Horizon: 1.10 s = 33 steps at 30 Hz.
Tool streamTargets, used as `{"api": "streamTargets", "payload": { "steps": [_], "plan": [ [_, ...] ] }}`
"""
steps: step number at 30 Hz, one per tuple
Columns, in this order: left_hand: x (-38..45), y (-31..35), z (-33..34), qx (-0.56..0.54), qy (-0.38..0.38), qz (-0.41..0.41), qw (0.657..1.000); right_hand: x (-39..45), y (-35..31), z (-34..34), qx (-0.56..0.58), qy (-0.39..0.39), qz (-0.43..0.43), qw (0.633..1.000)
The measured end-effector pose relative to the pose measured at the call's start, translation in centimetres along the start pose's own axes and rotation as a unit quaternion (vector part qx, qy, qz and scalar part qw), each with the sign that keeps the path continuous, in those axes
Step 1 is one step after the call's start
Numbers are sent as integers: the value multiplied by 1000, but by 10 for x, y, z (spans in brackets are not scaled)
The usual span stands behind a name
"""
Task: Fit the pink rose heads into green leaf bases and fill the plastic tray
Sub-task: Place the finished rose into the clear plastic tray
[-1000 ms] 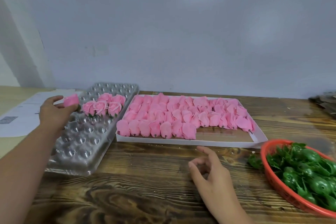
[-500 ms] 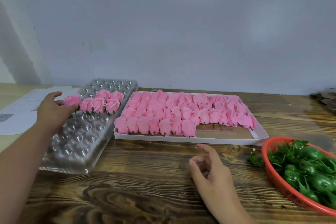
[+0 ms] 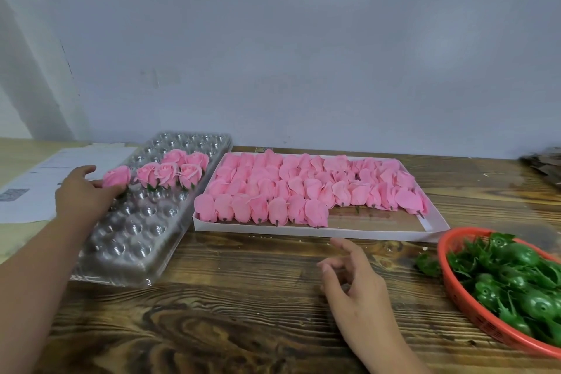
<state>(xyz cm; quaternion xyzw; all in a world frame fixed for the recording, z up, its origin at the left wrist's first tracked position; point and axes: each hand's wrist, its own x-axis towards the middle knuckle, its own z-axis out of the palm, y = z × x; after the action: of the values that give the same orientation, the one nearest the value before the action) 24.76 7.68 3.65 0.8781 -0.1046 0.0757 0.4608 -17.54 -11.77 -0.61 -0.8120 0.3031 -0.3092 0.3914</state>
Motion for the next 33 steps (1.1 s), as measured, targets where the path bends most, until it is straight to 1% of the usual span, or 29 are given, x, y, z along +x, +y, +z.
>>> {"api": "streamTargets", "payload": {
  "steps": [4,7,12,15,20,26,33],
  "plan": [
    [3,-1,0,17,-4,-13,1000,0,-1,0,1,5,-2,1000],
    [4,-3,0,-1,-11,-21,1000,0,-1,1,3,1,1,1000],
    [5,-9,-1,24,-15,-13,999,0,0,0,3,3,3,1000],
    [6,-11,-2,33,-28,-31,999,0,0,1,1,0,4,1000],
    [10,-4,-7,26,-66,-25,997,0,-3,-2,-1,-10,5,1000],
    [5,-7,-8,19,-33,-20,999,-1,-6,-2,4,-17,12,1000],
    [8,-10,-4,13,-48,-41,998,-1,-4,-1,7,-6,10,1000]
  ]
}}
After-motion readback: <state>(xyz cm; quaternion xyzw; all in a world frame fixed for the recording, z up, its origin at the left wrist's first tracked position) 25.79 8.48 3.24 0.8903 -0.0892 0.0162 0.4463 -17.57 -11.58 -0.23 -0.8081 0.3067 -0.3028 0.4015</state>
